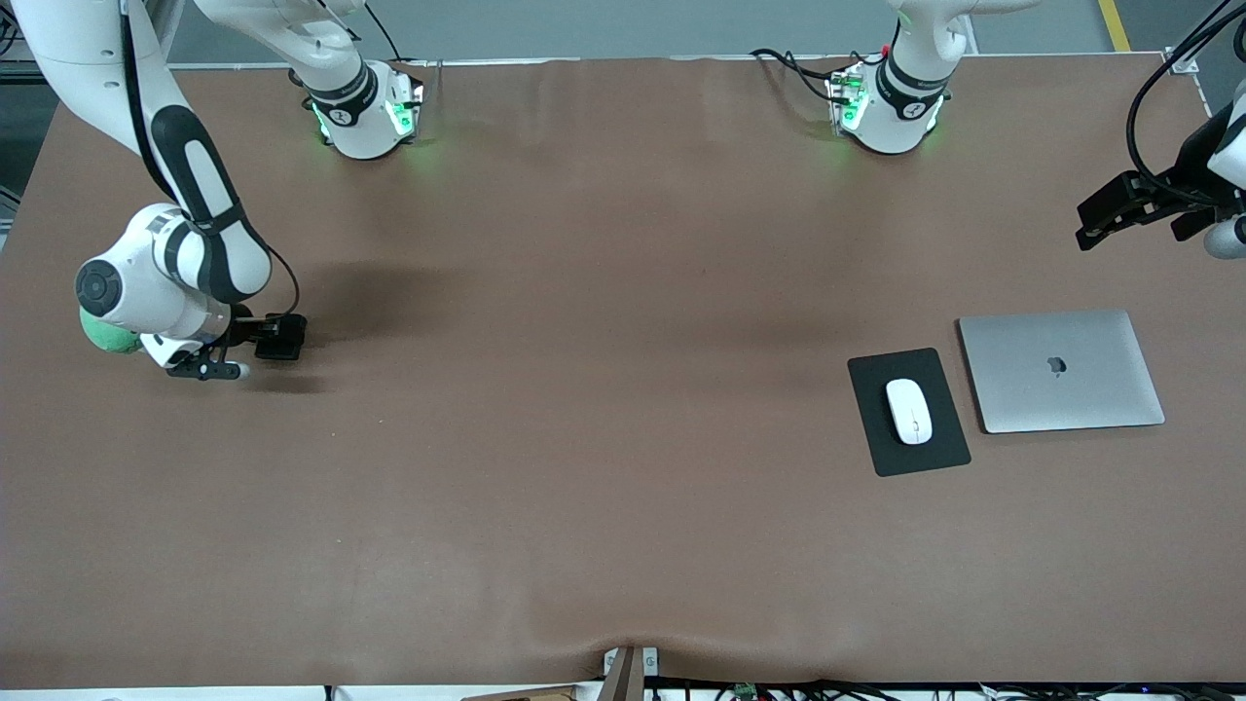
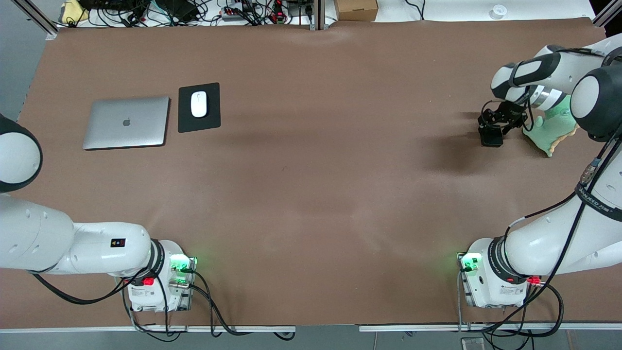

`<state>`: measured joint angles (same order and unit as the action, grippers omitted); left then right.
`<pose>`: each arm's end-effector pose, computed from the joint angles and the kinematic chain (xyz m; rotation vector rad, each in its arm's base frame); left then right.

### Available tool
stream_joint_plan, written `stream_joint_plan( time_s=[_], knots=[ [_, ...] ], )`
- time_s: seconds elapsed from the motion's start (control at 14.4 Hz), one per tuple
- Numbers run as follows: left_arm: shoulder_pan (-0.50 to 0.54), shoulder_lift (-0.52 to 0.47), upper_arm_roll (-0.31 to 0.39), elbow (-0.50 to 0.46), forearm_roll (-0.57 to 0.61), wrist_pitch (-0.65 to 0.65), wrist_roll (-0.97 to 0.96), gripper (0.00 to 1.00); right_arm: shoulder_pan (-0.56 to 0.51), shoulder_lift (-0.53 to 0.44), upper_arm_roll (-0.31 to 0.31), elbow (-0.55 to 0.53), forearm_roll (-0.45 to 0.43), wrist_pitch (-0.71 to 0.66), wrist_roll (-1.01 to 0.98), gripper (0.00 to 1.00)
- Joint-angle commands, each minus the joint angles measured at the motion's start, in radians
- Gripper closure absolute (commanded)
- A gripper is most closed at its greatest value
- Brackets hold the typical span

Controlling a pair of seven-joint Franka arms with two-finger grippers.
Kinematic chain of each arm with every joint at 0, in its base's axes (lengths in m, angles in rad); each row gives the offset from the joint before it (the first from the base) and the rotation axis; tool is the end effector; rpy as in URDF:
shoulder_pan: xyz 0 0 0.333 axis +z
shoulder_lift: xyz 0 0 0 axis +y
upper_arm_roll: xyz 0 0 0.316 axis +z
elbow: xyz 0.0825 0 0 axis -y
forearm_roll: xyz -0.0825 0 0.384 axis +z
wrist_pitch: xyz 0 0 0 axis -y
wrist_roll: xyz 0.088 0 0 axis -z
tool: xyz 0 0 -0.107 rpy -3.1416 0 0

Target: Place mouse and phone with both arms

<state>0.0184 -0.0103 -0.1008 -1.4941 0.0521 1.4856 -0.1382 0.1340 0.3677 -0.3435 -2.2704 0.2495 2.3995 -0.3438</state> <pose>0.5414 -0.0391 0.6587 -3.0877 -0.0931 -0.0117 0.4995 -0.1112 0.1879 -3.0464 0.0904 0.2908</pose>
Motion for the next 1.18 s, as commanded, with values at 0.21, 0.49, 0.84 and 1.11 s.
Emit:
stream_joint_plan(
  time_s=[0.21,0.49,0.84,1.11],
  knots=[
    [0.003,-0.007,0.001,0.029,-0.015,-0.022,0.02,0.0,-0.017,-0.004,0.011,0.3,-0.009,-0.23,-0.001,0.0],
    [0.005,-0.016,0.0,0.02,-0.018,-0.048,0.019,0.0,-0.024,0.002,0.012,0.458,-0.009,-0.288,-0.004,0.0],
    [0.005,-0.071,0.0,-0.055,-0.038,-0.031,0.019,0.0,-0.063,0.073,0.014,0.784,-0.009,-0.597,-0.004,0.0],
    [0.029,-0.103,0.0,-0.095,-0.078,-0.027,0.019,0.0,-0.108,0.066,0.018,0.897,-0.001,-0.631,-0.006,0.0]
  ],
)
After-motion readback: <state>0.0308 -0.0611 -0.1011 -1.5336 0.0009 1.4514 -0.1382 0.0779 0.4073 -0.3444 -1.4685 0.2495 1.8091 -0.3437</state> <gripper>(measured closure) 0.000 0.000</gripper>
